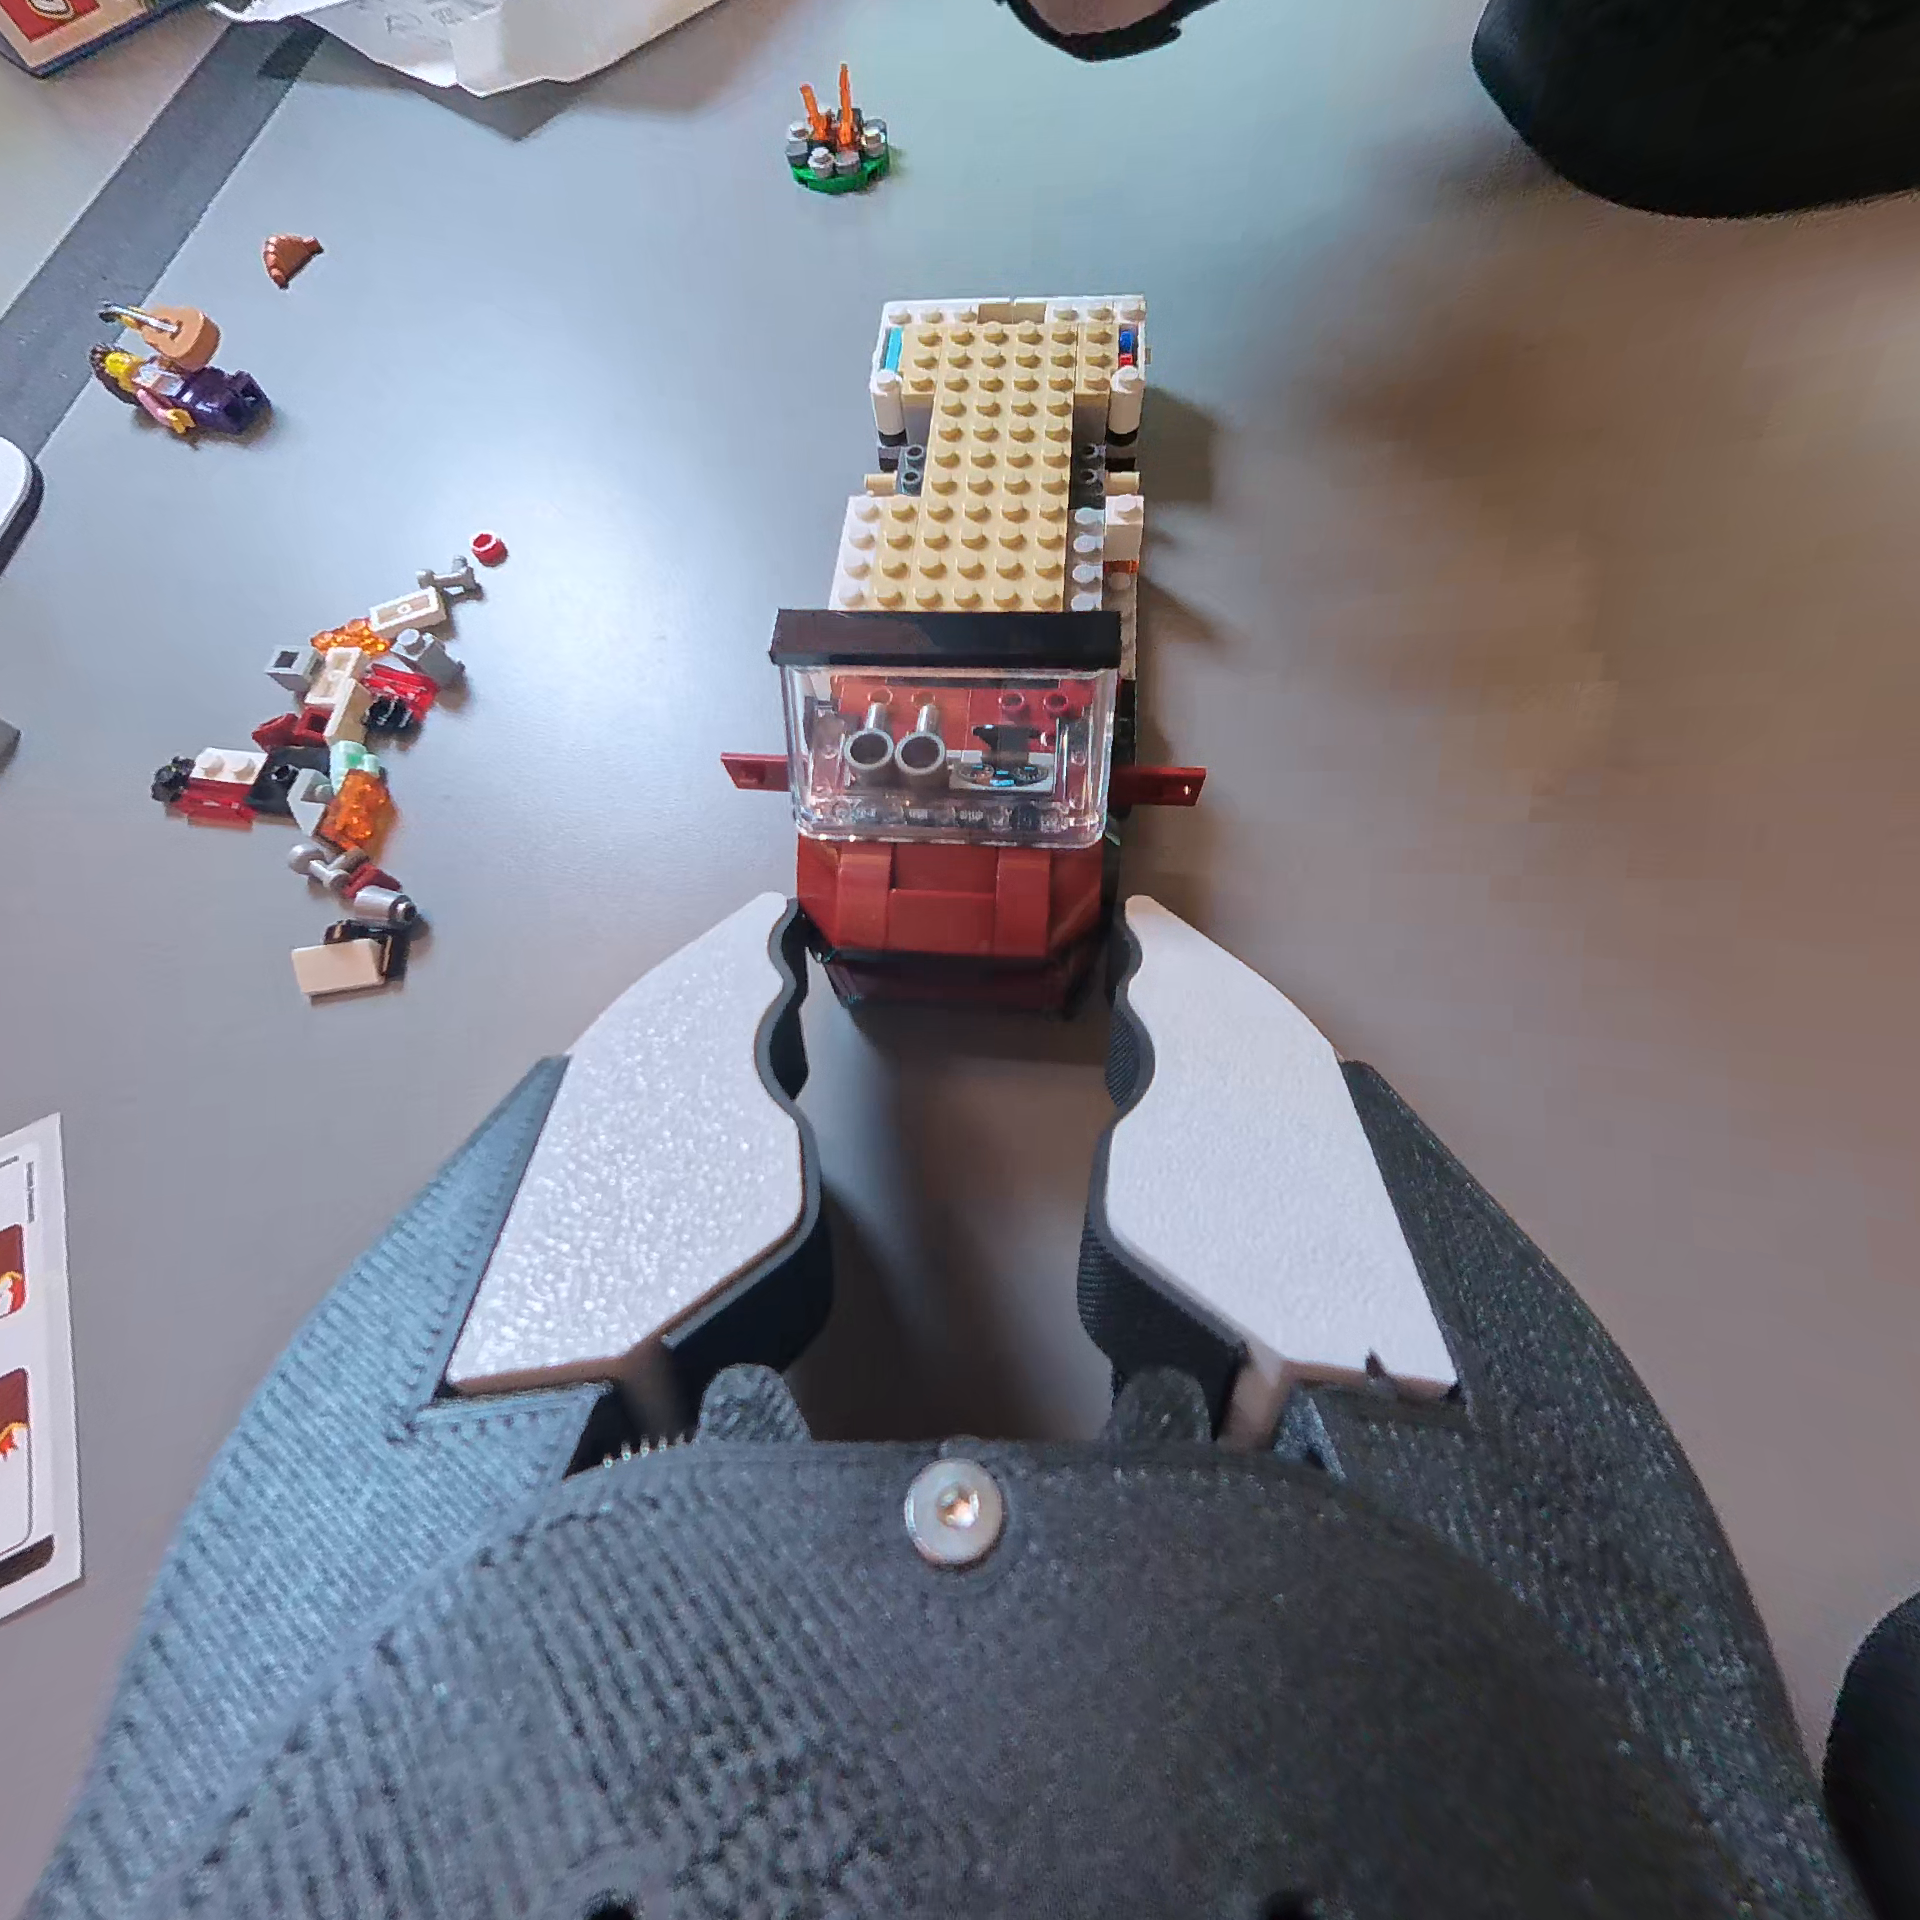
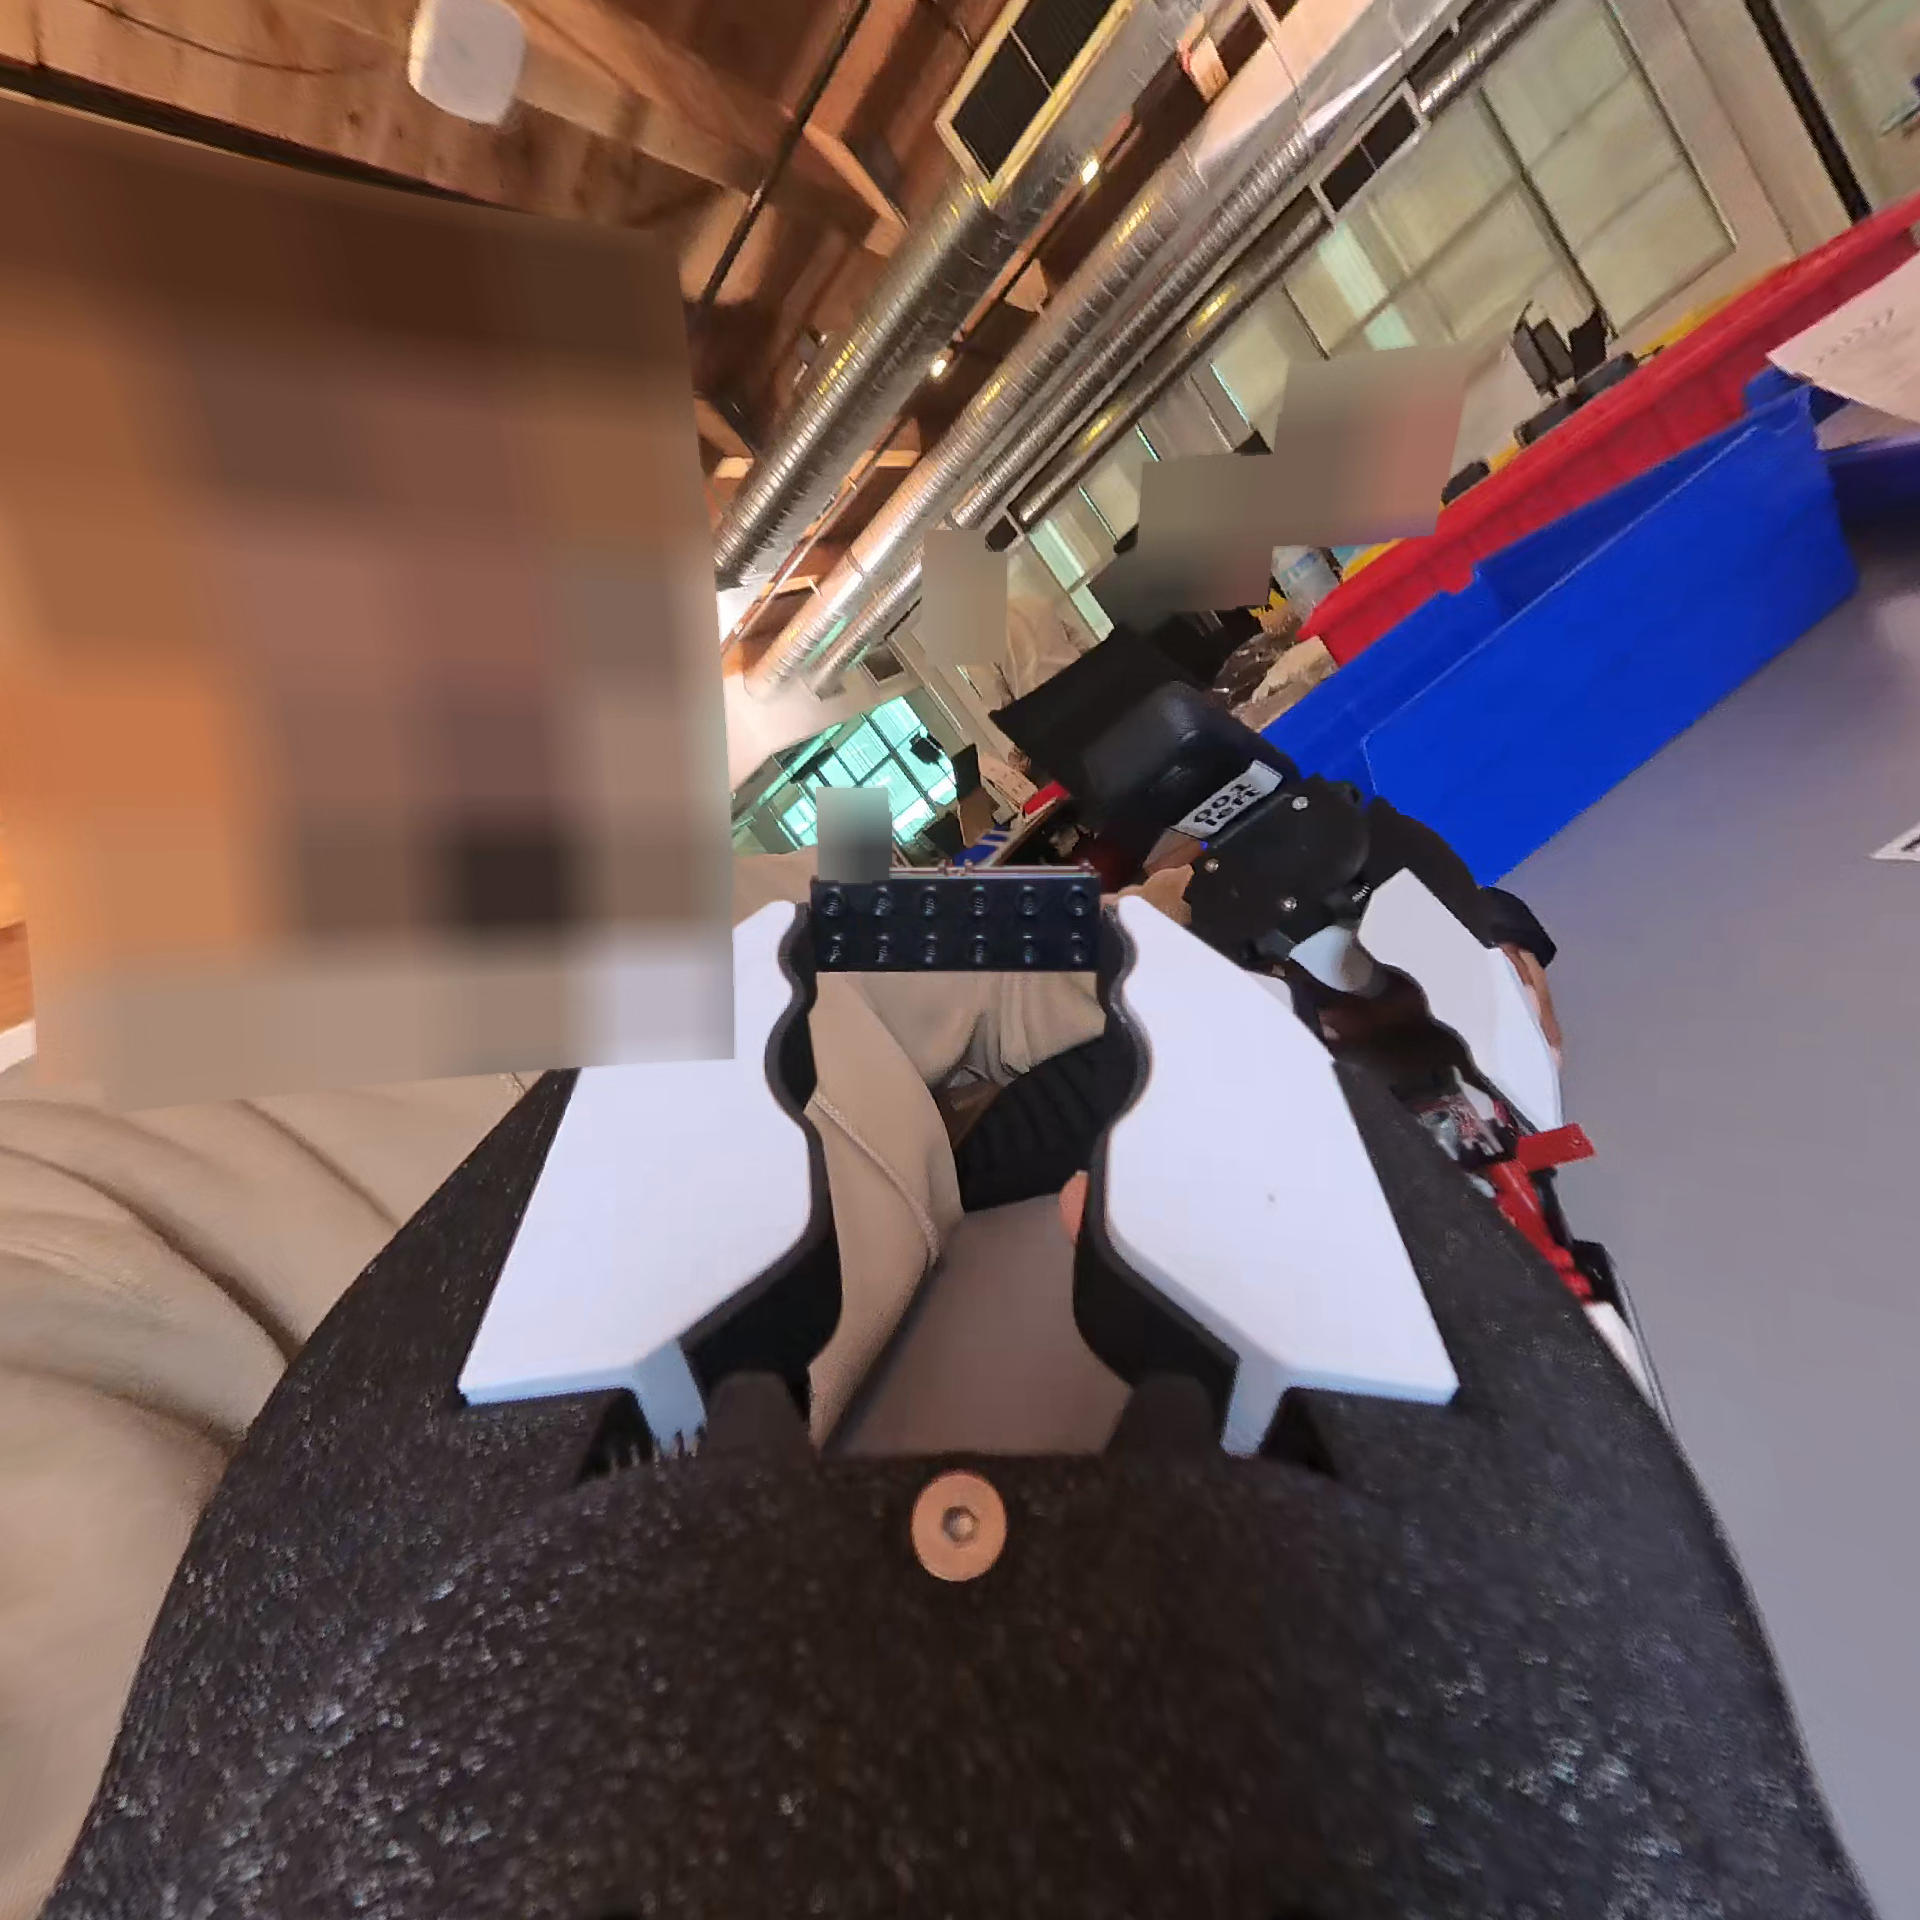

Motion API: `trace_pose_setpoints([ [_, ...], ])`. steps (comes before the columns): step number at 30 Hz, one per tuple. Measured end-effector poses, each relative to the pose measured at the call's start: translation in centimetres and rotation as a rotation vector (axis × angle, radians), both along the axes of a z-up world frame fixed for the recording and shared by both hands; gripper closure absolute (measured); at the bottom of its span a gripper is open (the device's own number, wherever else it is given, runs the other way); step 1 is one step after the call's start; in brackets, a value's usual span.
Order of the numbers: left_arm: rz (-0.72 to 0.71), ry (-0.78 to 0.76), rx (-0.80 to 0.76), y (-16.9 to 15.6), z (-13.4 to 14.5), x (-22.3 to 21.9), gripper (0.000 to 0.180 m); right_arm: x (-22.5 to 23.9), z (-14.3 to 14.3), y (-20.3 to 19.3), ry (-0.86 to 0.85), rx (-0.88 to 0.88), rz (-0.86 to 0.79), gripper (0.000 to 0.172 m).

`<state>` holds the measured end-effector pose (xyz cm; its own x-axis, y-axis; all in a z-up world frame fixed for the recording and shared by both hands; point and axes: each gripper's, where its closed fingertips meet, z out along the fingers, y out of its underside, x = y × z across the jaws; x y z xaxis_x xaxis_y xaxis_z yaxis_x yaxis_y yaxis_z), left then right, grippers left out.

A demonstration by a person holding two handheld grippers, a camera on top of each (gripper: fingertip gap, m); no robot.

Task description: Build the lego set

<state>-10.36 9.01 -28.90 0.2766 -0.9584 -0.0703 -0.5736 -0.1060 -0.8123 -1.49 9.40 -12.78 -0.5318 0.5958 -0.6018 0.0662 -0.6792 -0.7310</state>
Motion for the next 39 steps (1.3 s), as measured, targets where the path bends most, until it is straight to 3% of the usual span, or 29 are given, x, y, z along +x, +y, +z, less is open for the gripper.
trace_pose_setpoints([
  [10,0.002,0.000,0.001,0.0,0.0,0.0,0.125,-1.0,-0.8,-0.8,-0.084,0.072,0.014,0.119],
  [14,0.001,0.000,0.000,0.0,0.0,0.0,0.125,-3.1,-4.4,-0.9,-0.367,0.303,-0.013,0.119],
  [18,0.001,0.000,0.000,0.0,0.0,0.1,0.125,-4.3,-10.4,0.1,-0.821,0.749,-0.050,0.119],
  [22,0.001,0.000,0.002,0.0,0.0,0.1,0.125,-4.8,-12.9,0.4,-1.038,0.963,-0.015,0.119],
  [29,0.000,0.000,0.002,0.0,0.0,0.1,0.125,-4.6,-14.8,0.8,-1.147,1.078,0.025,0.119],
  [39,0.000,0.001,0.004,0.0,0.0,0.1,0.124,-4.6,-15.0,0.5,-1.179,1.107,0.122,0.119],
])
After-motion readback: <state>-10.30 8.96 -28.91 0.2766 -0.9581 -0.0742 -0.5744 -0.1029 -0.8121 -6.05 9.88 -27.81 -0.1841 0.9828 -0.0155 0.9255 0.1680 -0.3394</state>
